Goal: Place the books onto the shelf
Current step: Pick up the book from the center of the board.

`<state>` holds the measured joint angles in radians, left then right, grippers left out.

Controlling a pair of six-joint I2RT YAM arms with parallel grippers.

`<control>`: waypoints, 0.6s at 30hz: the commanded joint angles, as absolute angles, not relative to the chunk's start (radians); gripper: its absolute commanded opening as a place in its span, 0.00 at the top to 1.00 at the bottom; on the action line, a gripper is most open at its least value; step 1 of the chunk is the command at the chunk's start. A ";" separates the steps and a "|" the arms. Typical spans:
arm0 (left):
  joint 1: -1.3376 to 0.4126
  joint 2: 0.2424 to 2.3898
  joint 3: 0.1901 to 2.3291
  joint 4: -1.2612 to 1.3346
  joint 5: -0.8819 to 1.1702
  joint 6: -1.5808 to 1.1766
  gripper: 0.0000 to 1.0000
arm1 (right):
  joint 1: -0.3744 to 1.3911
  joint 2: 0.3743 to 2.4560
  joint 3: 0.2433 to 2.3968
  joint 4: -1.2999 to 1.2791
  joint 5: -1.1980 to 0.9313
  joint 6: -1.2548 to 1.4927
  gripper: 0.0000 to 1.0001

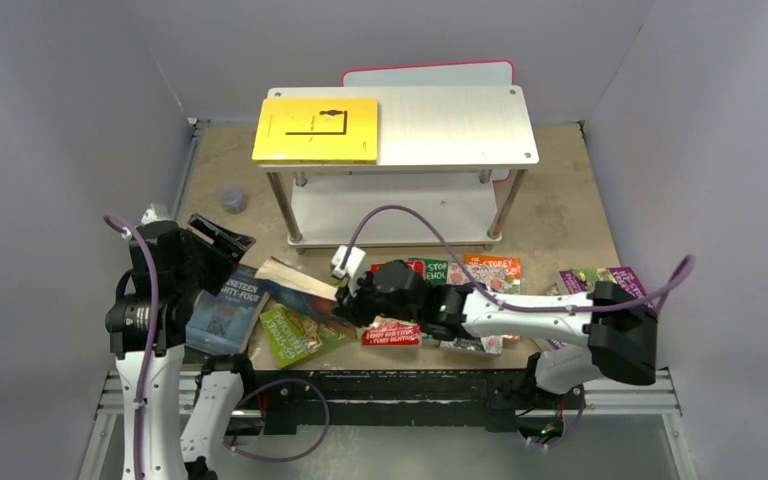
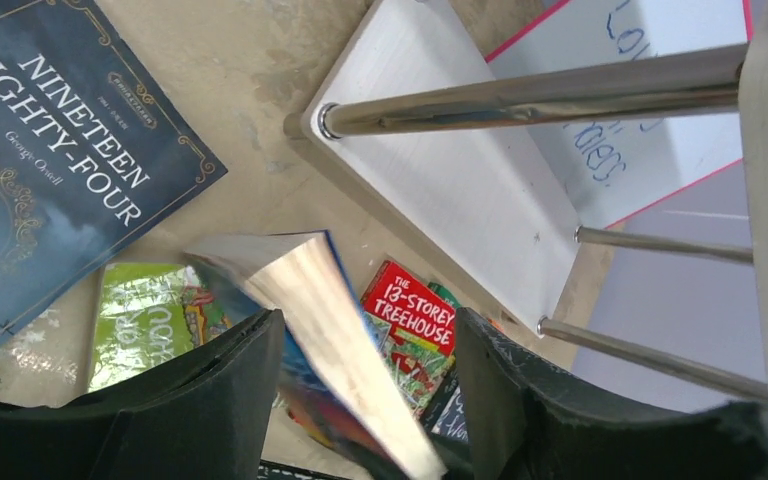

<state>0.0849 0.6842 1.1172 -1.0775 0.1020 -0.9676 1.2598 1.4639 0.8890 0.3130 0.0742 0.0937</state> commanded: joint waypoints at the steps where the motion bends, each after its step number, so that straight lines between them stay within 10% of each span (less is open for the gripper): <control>1: 0.087 0.641 1.071 -0.949 0.186 -0.883 0.38 | 1.169 1.285 0.889 0.336 -0.056 0.215 1.00; 18: 0.086 0.493 0.903 -0.727 0.525 -0.842 0.36 | 0.924 1.058 1.003 0.132 -0.346 0.639 1.00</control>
